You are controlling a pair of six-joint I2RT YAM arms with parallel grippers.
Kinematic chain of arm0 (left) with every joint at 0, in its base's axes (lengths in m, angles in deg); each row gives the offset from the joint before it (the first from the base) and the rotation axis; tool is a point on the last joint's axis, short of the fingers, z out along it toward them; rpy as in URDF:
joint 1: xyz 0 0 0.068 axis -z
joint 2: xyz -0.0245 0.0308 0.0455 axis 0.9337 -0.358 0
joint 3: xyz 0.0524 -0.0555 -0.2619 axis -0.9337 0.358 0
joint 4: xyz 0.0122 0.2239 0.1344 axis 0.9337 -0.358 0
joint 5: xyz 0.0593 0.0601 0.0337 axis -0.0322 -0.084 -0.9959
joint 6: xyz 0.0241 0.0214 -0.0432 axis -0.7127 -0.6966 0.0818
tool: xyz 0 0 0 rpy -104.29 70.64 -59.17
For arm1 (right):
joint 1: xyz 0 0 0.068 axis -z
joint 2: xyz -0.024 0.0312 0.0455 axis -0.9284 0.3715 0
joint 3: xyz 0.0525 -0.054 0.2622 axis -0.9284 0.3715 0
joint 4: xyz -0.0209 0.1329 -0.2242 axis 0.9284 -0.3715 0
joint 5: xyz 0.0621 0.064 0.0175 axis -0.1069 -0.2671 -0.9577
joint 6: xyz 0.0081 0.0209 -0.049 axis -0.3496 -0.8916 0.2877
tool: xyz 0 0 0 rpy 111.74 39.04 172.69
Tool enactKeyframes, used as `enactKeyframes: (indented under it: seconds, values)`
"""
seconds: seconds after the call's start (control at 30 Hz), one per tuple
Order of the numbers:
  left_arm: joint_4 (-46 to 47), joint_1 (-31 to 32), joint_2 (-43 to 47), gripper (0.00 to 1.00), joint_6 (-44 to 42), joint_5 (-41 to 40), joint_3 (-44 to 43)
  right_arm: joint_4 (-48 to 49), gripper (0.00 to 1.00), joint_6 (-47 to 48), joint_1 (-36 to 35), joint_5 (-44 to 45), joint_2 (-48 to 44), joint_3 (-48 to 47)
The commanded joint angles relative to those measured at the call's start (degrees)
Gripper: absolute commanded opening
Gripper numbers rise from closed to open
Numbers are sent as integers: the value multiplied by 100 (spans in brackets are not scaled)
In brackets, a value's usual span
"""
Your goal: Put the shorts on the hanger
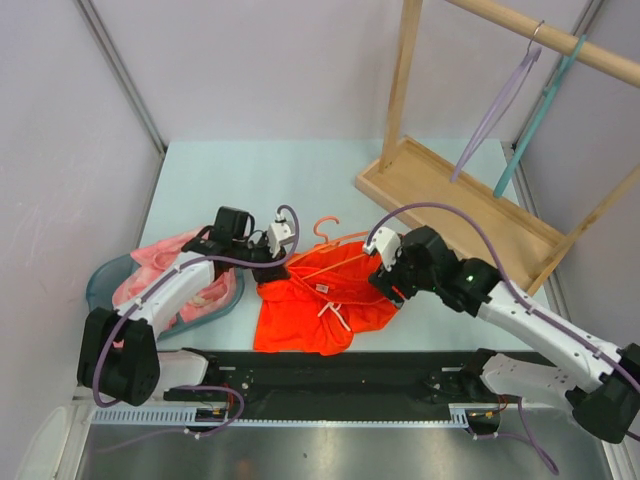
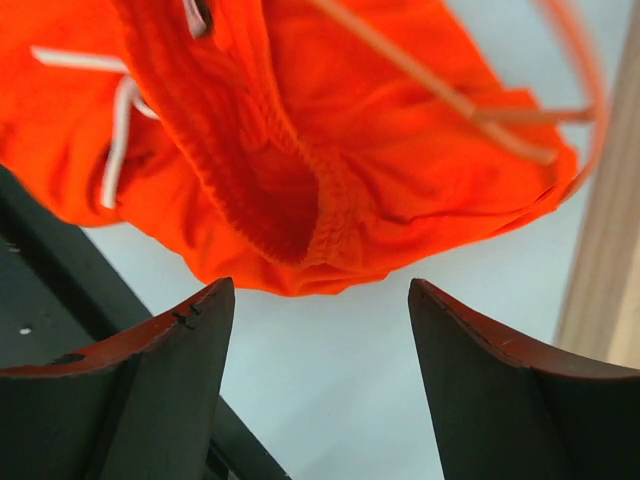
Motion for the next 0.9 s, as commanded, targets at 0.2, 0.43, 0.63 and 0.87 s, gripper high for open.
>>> enactKeyframes:
  seconds: [0.2, 0.43, 0.63, 0.87]
  values:
    - [162, -198, -36, 0, 450, 271, -355, 2239, 74, -398, -45, 670, 433, 1174]
    - [13, -365, 132, 0, 450, 376, -258, 2591, 70, -960, 517, 513, 916, 1359]
    - [-101, -602, 158, 0, 652, 605, -434, 2494, 56, -1488, 1238, -270, 1172, 1394]
    - [-75, -611, 150, 0, 687, 667, -373, 3101, 62, -1524, 906, -226, 1278, 1403]
